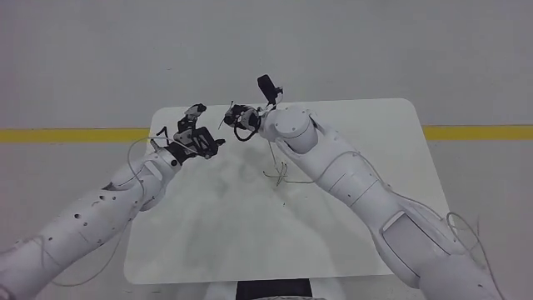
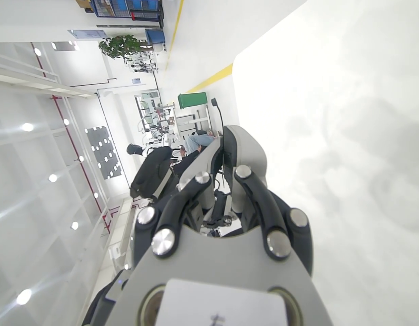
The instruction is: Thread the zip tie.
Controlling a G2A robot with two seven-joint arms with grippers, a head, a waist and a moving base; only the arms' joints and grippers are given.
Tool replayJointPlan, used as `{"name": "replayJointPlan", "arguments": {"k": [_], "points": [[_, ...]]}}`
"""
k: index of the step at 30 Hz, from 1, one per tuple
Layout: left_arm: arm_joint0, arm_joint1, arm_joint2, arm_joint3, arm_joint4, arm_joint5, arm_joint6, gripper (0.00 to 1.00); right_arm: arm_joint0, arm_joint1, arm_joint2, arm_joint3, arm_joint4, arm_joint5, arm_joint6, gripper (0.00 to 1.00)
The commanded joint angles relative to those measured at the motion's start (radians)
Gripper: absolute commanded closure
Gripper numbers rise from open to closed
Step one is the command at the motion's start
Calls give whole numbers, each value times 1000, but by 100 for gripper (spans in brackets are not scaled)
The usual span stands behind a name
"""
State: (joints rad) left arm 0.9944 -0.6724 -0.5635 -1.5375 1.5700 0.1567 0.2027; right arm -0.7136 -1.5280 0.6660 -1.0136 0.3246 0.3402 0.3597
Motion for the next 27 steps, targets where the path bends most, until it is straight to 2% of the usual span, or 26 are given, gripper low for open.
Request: {"name": "replayJointPlan", "arguments": {"k": [1,3,4,7,14,18,27], "points": [[-17,4,25,2,0,9,-4,21,-4,-1,5,-1,-2,0,-5,100],[-34,7,50,4,0,23,-10,51,-6,-2,7,-2,-7,0,-10,100],[-43,9,62,6,0,28,-13,54,-7,-3,8,-2,-9,0,-13,100],[-71,13,104,6,0,44,-18,61,-11,-5,9,-6,-14,0,-16,100],[-121,17,178,8,0,70,-32,67,-19,-6,17,-21,-32,0,-16,100],[-137,18,201,9,0,82,-42,81,-23,-7,23,-24,-40,0,-14,100],[-151,18,222,14,0,98,-51,90,-34,-12,31,-25,-53,0,-11,100]]}}
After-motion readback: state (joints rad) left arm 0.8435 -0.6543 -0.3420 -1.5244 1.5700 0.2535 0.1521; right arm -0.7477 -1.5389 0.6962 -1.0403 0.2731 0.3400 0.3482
